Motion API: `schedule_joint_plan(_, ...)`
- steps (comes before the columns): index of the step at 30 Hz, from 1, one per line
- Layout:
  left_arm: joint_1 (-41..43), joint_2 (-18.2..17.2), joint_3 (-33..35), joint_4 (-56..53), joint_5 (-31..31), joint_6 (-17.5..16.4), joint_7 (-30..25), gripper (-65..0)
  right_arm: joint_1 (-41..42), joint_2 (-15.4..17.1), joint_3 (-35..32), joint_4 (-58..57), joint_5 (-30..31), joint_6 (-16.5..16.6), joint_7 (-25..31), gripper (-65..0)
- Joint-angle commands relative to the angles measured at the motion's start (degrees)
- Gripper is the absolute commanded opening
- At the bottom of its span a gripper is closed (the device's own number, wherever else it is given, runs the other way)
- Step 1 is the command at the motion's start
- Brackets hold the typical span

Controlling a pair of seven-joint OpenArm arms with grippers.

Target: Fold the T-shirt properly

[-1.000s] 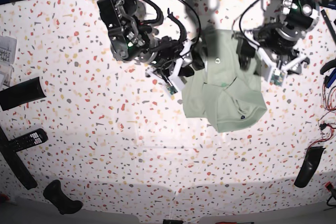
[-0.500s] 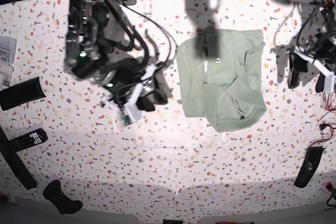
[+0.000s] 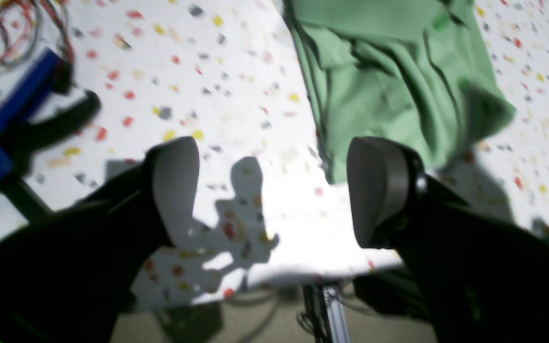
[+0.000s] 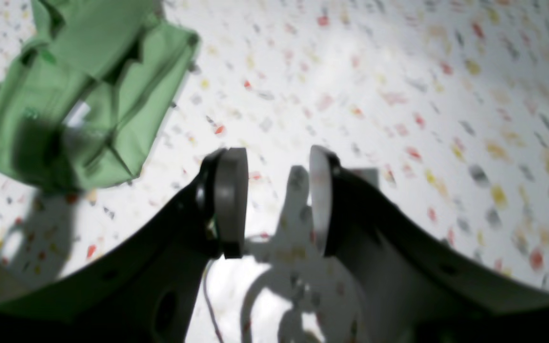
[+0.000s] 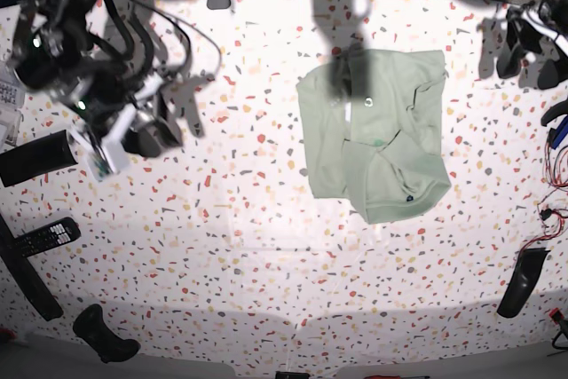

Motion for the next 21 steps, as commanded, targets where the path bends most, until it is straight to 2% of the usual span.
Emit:
schedule_joint_plan(1, 1.31, -0.52, -0.37, 1.42, -1.92, -1.22, -0.59, -20.3, -1.57, 0.61, 1.31, 1.97, 0.83, 0.28, 1.16, -43.8)
schedule_joint_plan(6, 7.43, -0.55, -0.37, 6.03, -2.73, -2.27, 0.61, -20.3, -12.11, 0.57, 5.86, 6.25, 6.6, 0.28, -1.49, -43.8)
schedule_joint_plan(10, 14.01, -0.52, -0.37, 10.03, -2.23, -2.27, 1.07, -20.3, -21.4, 0.52, 8.33, 9.77, 6.73, 0.28, -2.12, -43.8)
schedule_joint_plan(16, 23.3, -0.11, -0.35, 10.67, 2.21, -2.25, 1.42, -20.3, -35.17, 0.07, 10.16, 11.98, 6.8, 0.28, -1.92, -43.8)
schedule_joint_plan(18, 26.01, 0.59, -0.35, 10.34, 2.8, -2.34, 1.16, -20.3, -39.98, -0.63, 10.12, 11.32, 6.75, 0.28, 0.63, -43.8)
schedule_joint_plan(21, 27.63, 1.99, 0.26, 5.46, 8.83, -3.76, -4.37, -20.3, -45.72, -2.95, 9.44, 7.76, 5.86, 0.28, 5.27, -43.8)
